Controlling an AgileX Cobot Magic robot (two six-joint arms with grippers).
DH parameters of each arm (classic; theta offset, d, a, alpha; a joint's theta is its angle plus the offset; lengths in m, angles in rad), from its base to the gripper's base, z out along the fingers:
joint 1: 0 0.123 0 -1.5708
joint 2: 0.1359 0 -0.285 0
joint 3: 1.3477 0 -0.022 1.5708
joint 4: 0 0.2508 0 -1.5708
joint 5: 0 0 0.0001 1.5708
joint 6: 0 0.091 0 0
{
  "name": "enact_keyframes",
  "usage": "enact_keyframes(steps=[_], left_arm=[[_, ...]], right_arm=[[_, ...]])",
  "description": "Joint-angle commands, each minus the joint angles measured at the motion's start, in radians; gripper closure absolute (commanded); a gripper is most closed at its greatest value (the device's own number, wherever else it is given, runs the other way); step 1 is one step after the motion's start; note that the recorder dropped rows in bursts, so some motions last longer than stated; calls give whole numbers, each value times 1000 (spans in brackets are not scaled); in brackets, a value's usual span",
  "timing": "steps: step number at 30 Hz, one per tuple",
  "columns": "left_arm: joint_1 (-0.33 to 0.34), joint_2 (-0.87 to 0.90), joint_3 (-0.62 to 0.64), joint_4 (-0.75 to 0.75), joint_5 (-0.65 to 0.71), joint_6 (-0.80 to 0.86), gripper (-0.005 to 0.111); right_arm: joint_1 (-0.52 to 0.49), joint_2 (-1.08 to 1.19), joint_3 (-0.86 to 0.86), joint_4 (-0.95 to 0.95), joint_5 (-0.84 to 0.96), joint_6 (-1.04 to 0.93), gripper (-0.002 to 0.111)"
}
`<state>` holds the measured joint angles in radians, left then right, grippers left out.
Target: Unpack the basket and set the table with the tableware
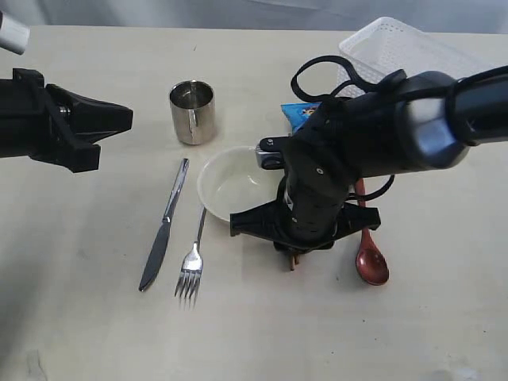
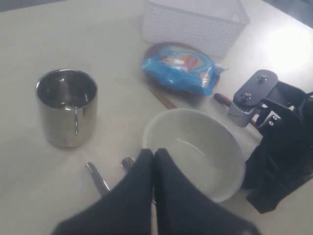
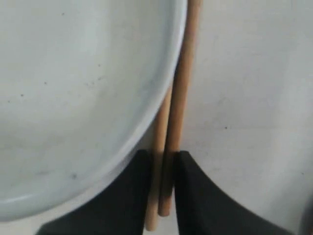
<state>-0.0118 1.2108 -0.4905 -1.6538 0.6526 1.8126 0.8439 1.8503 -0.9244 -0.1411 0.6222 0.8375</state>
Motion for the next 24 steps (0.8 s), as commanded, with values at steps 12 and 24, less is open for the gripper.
enact_keyframes(steps=[12,24], left_arm=[[3,0,6,0,0,7,107],[3,0,6,0,0,7,107]], right_arm=[[0,24,7,-5,91,80,108],[25,21,57,28,146,129,108]])
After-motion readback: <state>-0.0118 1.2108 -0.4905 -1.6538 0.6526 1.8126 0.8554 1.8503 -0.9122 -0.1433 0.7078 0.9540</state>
